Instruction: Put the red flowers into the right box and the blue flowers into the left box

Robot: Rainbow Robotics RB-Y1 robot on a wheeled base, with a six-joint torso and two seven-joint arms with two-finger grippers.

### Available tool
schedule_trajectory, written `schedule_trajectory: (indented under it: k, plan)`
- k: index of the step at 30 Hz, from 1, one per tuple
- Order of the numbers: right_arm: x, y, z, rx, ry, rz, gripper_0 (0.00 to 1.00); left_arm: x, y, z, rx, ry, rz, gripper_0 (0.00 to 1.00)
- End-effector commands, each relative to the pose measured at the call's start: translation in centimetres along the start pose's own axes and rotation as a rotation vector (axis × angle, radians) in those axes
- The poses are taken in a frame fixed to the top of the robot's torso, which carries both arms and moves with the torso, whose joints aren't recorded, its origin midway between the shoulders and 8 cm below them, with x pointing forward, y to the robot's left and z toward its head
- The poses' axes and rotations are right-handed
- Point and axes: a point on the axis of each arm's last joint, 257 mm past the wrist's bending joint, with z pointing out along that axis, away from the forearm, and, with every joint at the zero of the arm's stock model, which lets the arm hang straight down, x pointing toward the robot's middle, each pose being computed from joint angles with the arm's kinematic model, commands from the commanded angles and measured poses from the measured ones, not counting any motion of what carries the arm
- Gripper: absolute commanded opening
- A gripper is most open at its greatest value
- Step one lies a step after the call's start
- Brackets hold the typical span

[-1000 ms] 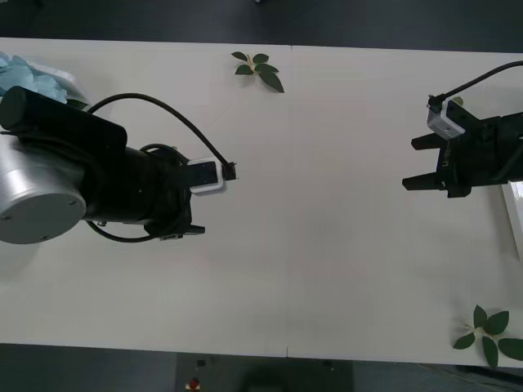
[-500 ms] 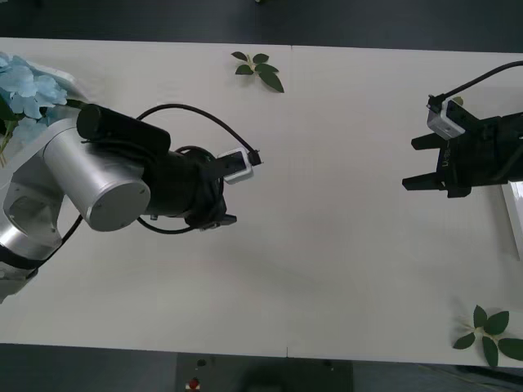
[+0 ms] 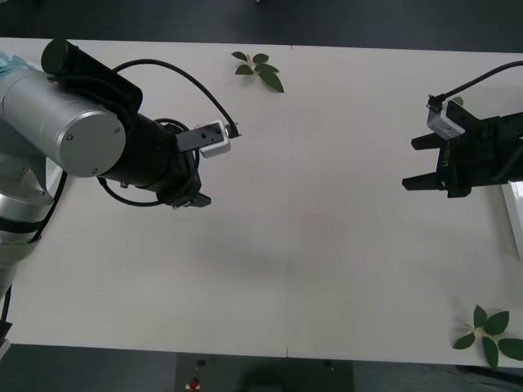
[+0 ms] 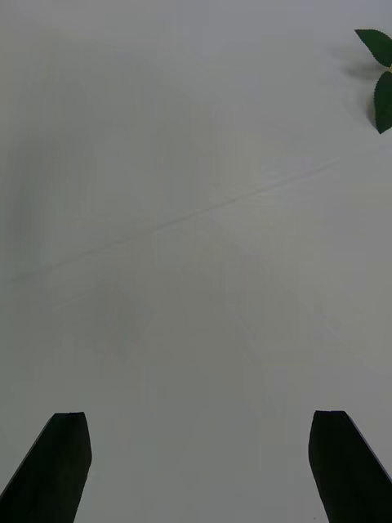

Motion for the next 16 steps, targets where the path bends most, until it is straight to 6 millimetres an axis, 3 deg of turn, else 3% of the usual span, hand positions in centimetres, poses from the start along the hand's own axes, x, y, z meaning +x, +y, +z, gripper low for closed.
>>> schedule_trajectory:
  k: [1,16]
  plan:
    - [-1.41,-1.8,-1.54,0.038,0.005,-0.072,0.78,-1.55,0.3,-1.07,-0.02,-0.023,0.05,1.0]
    - [-1.41,-1.8,-1.54,0.038,0.005,-0.072,0.78,-1.38,0.06,-0.89,-0.015,-0.028,0.041,1.0]
